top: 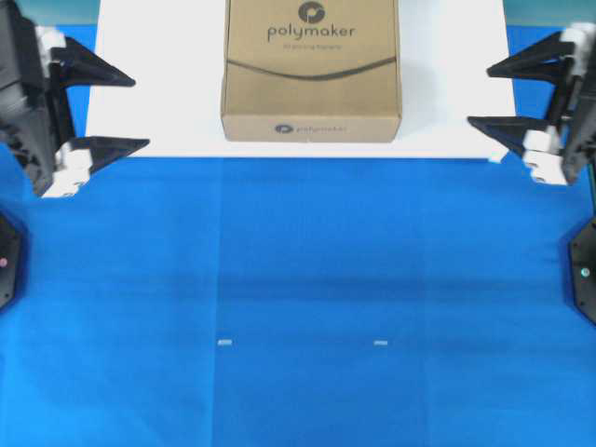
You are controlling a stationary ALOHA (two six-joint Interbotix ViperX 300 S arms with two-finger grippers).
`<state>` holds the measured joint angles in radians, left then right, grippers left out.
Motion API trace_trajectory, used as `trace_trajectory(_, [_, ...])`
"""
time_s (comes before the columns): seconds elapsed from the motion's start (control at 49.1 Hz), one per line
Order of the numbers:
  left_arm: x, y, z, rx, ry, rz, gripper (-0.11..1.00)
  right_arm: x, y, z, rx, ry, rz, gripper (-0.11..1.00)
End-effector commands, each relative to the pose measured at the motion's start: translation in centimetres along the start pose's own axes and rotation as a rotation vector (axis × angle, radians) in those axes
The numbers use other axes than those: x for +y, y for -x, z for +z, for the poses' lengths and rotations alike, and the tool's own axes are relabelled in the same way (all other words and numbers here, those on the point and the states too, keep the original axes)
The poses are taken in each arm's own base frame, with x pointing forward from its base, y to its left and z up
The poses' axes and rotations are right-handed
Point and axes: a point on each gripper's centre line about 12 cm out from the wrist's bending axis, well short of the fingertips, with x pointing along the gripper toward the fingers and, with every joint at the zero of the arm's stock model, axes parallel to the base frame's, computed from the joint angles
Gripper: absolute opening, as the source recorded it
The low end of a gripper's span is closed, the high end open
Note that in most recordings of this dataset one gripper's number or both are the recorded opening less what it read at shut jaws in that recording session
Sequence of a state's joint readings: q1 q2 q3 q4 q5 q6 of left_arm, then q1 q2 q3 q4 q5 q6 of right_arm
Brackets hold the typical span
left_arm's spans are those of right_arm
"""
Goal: Place the cardboard box on the stand after clamping it between your arms.
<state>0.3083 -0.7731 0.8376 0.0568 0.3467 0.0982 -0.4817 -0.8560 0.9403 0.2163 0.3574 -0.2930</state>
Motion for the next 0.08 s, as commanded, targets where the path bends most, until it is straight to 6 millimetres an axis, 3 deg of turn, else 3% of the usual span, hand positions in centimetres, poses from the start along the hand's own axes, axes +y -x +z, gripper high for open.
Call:
trace_trajectory(0.0, [-0.78, 0.85, 0.92, -0.052, 0.006, -0.03, 0.87, 0.85, 1.14, 0.57, -0.061, -0.015, 0.03, 0.98])
trace_trajectory(0.061, [-1.3, 1.41, 1.09, -0.075, 0.018, -0.051, 0.87, 1.49, 1.79, 0.26, -0.077, -0.022, 0.057, 0.98])
